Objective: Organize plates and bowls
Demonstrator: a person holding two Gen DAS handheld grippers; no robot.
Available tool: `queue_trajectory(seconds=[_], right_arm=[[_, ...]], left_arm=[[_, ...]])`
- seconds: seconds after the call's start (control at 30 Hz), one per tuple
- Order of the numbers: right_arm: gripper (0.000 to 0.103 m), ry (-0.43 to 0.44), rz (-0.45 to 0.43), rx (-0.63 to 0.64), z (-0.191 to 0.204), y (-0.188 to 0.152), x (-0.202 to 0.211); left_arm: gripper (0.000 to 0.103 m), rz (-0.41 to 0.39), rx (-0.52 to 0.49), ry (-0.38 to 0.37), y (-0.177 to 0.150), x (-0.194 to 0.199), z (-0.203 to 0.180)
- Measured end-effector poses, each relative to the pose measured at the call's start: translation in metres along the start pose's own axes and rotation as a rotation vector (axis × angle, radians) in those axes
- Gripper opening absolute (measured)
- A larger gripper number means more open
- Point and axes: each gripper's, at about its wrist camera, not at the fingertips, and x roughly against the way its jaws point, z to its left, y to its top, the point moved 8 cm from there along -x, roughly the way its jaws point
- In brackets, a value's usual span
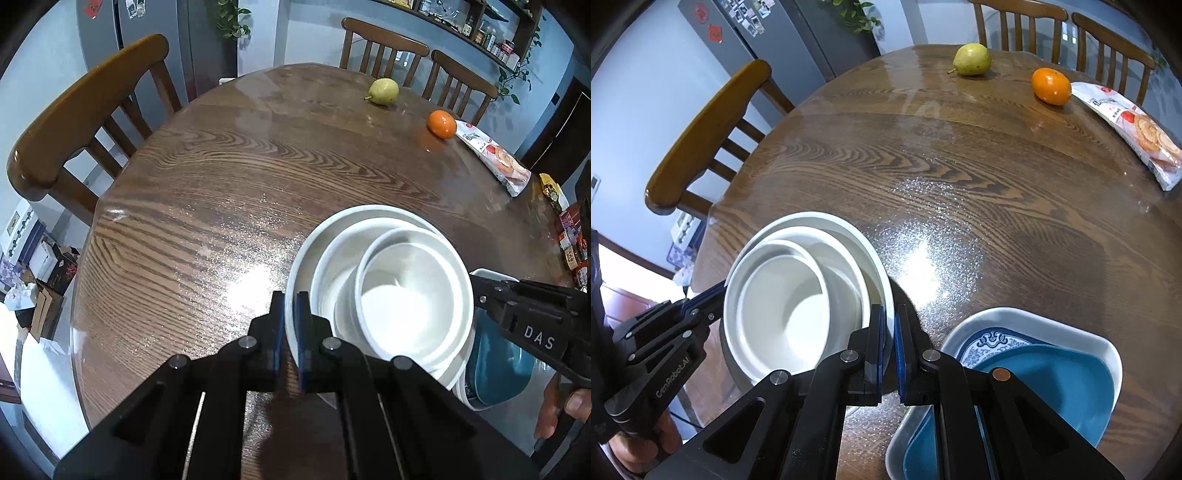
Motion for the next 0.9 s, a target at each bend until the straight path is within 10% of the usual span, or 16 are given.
queue_trajectory(seconds=[0.9], right_arm=[[0.009,0.006,-0.015,-0.014,0.0046,-0.0023,0.0082]], left_arm=[[0.001,-0.007,-0.005,0.015,0.0017,0.005,0.0011]])
